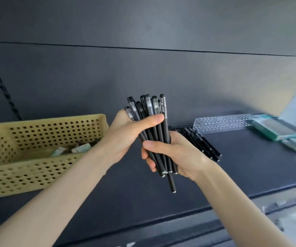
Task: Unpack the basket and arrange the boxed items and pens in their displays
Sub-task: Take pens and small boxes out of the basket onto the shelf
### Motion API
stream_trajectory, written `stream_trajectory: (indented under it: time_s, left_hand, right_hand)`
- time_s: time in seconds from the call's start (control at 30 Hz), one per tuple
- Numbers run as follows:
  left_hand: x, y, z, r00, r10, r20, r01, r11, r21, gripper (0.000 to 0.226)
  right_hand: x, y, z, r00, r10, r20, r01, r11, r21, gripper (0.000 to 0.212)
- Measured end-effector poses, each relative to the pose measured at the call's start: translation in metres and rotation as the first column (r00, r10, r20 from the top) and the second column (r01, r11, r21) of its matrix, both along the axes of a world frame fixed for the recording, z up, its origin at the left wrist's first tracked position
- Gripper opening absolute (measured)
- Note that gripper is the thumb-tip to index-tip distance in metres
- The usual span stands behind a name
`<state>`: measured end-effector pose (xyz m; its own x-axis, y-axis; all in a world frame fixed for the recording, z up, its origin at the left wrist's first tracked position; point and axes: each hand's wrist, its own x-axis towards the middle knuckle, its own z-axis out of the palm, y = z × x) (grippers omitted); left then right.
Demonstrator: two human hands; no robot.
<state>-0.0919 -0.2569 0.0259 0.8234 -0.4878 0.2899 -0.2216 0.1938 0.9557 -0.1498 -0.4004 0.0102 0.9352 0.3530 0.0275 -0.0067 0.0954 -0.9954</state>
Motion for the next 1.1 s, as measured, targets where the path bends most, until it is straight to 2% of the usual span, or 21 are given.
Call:
stream_trajectory:
  time_s: [0.17,0.3,0.4,0.5,0.57,0.73,0.87,0.93,1.03,1.1]
  left_hand:
    - [-0.044,-0.087,-0.030,0.993,-0.068,-0.101,0.069,0.998,0.006,0.043]
    - [-0.044,-0.135,-0.039,0.989,-0.052,-0.139,0.056,0.998,0.022,0.044]
    - [-0.028,-0.161,-0.048,0.988,-0.023,-0.150,0.034,0.997,0.074,0.043]
    - [-0.001,-0.179,-0.058,0.987,0.054,-0.149,-0.035,0.991,0.127,0.032]
    - [0.021,-0.188,-0.065,0.987,0.094,-0.128,-0.076,0.987,0.138,0.022]
    - [0.077,-0.202,-0.074,0.982,0.115,-0.150,-0.093,0.985,0.144,0.014]
    - [0.109,-0.205,-0.076,0.974,0.170,-0.146,-0.136,0.966,0.220,0.021]
    - [0.120,-0.205,-0.079,0.971,0.192,-0.141,-0.148,0.950,0.274,0.021]
    - [0.130,-0.202,-0.087,0.969,0.204,-0.140,-0.149,0.933,0.328,0.014]
    - [0.133,-0.200,-0.095,0.960,0.228,-0.161,-0.163,0.925,0.343,0.008]
  right_hand:
    - [-0.051,-0.084,-0.023,0.993,-0.076,-0.085,0.072,0.996,-0.046,0.008]
    - [-0.051,-0.130,-0.036,0.989,-0.092,-0.115,0.089,0.995,-0.035,0.008]
    - [-0.036,-0.156,-0.045,0.985,-0.115,-0.130,0.110,0.993,-0.048,0.008]
    - [-0.010,-0.176,-0.057,0.977,-0.159,-0.140,0.147,0.984,-0.097,0.010]
    - [0.012,-0.185,-0.063,0.974,-0.182,-0.135,0.167,0.980,-0.112,0.010]
    - [0.065,-0.197,-0.069,0.974,-0.199,-0.107,0.187,0.976,-0.116,0.020]
    - [0.096,-0.199,-0.075,0.970,-0.213,-0.115,0.199,0.972,-0.127,0.021]
    - [0.107,-0.200,-0.078,0.972,-0.231,-0.052,0.216,0.955,-0.205,0.022]
    - [0.120,-0.203,-0.085,0.954,-0.280,0.109,0.299,0.866,-0.399,0.025]
    - [0.125,-0.207,-0.093,0.941,-0.307,0.140,0.335,0.806,-0.488,0.026]
